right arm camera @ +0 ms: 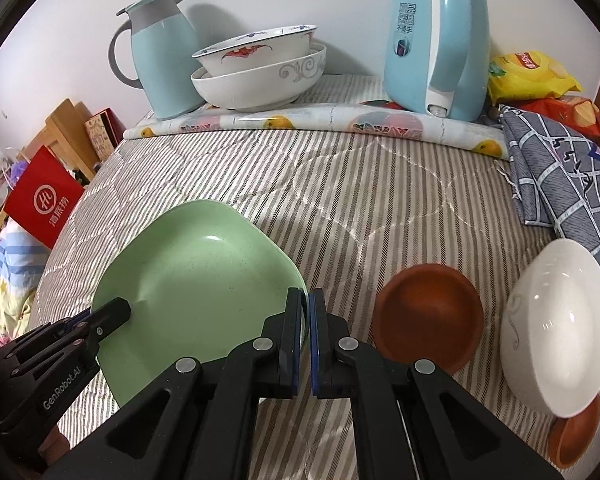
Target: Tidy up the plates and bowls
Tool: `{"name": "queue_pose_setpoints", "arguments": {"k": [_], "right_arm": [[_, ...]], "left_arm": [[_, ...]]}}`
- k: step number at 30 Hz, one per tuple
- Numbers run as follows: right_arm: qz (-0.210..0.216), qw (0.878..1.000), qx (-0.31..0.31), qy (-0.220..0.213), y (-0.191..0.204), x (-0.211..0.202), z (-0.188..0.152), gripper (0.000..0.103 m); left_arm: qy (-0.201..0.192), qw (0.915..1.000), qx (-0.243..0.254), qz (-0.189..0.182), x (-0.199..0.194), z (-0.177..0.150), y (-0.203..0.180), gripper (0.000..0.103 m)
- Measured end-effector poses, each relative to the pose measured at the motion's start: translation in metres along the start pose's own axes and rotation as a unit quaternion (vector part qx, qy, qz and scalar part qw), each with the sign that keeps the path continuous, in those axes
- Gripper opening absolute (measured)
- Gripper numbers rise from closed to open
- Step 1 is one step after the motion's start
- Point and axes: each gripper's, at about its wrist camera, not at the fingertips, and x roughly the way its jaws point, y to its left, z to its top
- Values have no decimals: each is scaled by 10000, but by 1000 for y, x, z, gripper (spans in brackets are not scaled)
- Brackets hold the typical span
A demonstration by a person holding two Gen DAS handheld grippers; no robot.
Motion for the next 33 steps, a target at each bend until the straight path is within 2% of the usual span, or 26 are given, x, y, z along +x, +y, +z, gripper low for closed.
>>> {"name": "queue_pose_setpoints", "arguments": {"k": [5,13,19,25,27,28,33], "right_arm": [[13,10000,-36,15,0,5,5,5],[-25,9999,-106,67,5,7,6,11],[112,9999,28,70,0,0,2,15],[42,9999,-92,15,4,-11,-4,22],[62,9999,-85,2,4,-14,-7,22],[67,9999,-86,5,4,-16,-8,22],[49,9998,-172,19,8,-21,-16,22]], "left_arm": [[2,9999,133,64,0,0,-4,11],[81,9998,143,-56,-4,-1,-3,12],[200,9994,246,-106,-8,-5,-9,19],[84,9994,311,-160,-19,-8,-12,33],[2,9993,368,13,-24,-8,-14,56],[-83,9991,411,92,-27,-9,-15,59],[-130,9990,416,37,-33,-10,-14,60]]}}
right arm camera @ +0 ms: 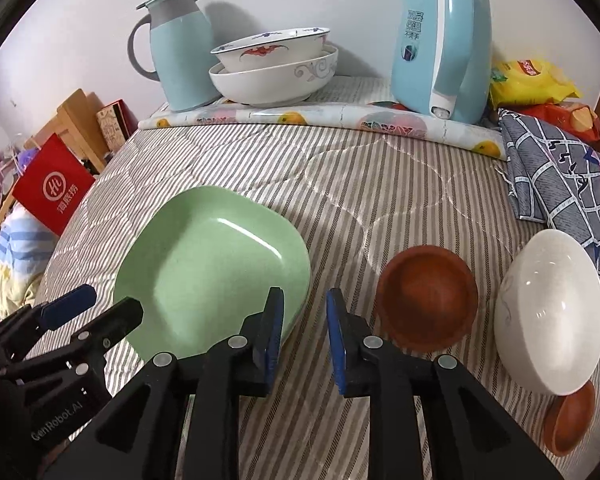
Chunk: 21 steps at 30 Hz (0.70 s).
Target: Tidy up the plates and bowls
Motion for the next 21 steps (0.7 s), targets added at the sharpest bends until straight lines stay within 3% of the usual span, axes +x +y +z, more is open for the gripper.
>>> {"name": "queue_pose_setpoints", "arguments": {"k": [5,9,11,21], "right_arm": [[-29,10000,41,-85,-5,-16,-7,23],[-233,9991,146,-311,-22,-38,-15,38],[-313,9983,242,-417,-34,-49,-18,40],[-1007,9879,676,-967,-101,-114,-48,42]], "left_arm": [[-62,10000,9,-63,-9,-2,-5,60],[-131,9998,92,-140,-16,-2,-18,60],[-186,9995,161,-217,-21,-1,-28,60],[-320,9974,400,-499,-33,-5,-81,59]]}}
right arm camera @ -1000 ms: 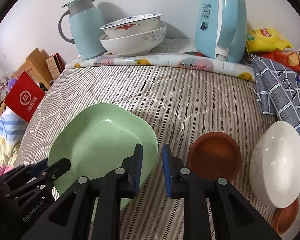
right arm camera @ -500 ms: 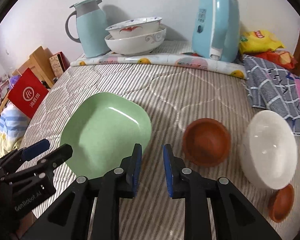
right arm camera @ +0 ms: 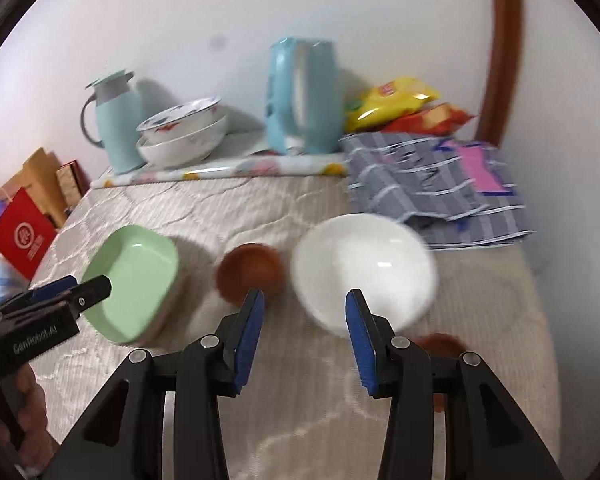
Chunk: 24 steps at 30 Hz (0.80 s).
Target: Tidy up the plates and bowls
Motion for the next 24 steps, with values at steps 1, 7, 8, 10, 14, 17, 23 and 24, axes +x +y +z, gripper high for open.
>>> {"name": "queue_pose_setpoints", "arguments": {"k": [1,7,8,10,14,17,23,24], "right_arm": [[-66,10000,38,-32,-6,-3,-1,42],[-196,9978,629,72,-59,-4,-12,43],[-257,9969,731,114,-68,-3,-14,43],[-364,9952,858,296,-84,0,-18,43],[-480,9928,955,548,-107,10,-27,44],[-494,9908,1070,662,-118,16,-34,45],[-406,9878,1216,879,-133,34,-46,48],[-398,9874,1234,904,-135,36,-47,48]], "left_arm": [[7,10000,32,-13,1,0,-5,59],[97,9996,179,-208,9,-2,-34,59],[117,9995,185,-228,11,-2,-37,59],[162,9993,222,-266,15,-2,-44,59],[314,9988,204,-329,28,-3,-54,59],[444,9982,172,-351,38,-5,-58,59],[584,9978,109,-303,54,-3,-63,59],[598,9976,88,-328,55,-2,-63,59]]}}
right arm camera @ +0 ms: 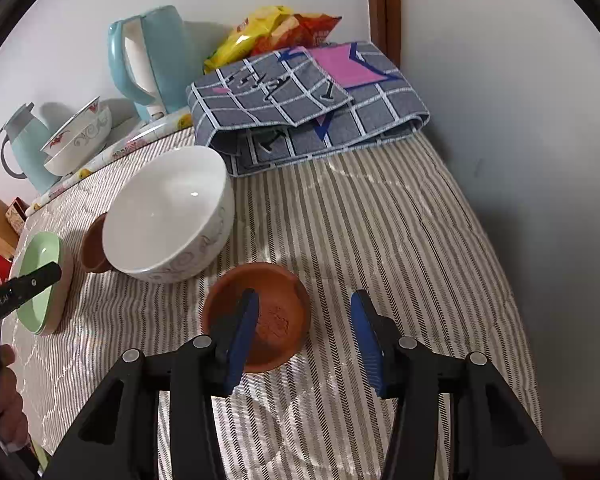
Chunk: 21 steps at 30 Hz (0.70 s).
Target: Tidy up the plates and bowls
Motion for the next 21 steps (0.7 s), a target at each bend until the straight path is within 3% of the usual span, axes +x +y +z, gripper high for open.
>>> {"name": "queue_pose_setpoints", "arguments": {"k": [19,21], "right_arm": [[180,9996,-36,209,-3,31,-2,48],[155,9996,-64,226,-2,34,-2,41]], "left_arm": [[174,9995,-220,163,46,14,-6,59],[195,9994,-219,171,50,15,-7,59]]}}
